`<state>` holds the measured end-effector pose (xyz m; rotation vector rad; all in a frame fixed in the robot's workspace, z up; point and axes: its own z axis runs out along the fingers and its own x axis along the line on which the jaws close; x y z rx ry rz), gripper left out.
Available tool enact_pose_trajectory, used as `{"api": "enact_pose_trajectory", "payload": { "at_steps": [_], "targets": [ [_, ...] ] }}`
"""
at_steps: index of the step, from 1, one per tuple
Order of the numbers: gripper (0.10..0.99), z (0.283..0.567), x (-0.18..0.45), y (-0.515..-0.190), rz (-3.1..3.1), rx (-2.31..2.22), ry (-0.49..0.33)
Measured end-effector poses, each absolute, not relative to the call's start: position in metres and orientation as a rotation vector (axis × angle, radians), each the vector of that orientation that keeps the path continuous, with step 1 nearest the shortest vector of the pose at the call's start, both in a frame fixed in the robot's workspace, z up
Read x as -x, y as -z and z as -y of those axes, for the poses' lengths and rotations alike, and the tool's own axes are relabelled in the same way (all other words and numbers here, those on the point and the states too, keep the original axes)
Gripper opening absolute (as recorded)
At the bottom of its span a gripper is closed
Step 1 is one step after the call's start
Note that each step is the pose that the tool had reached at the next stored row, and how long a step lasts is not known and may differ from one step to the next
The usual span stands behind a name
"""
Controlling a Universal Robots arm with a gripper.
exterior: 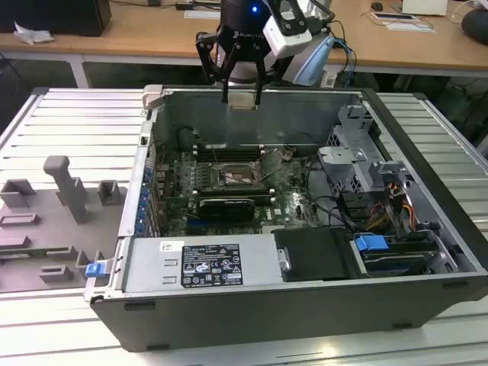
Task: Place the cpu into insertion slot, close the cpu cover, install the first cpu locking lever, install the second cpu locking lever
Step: 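Place the cpu into insertion slot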
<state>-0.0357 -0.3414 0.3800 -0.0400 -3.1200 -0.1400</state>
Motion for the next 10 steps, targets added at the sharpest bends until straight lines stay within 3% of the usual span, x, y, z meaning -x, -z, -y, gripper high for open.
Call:
{"api": "enact_pose_trajectory", "payload": {
  "at_steps": [10],
  "targets": [
    [0.541, 0.3414, 0.0357, -0.3785, 3.115, 0.269, 0.142]
  ]
}}
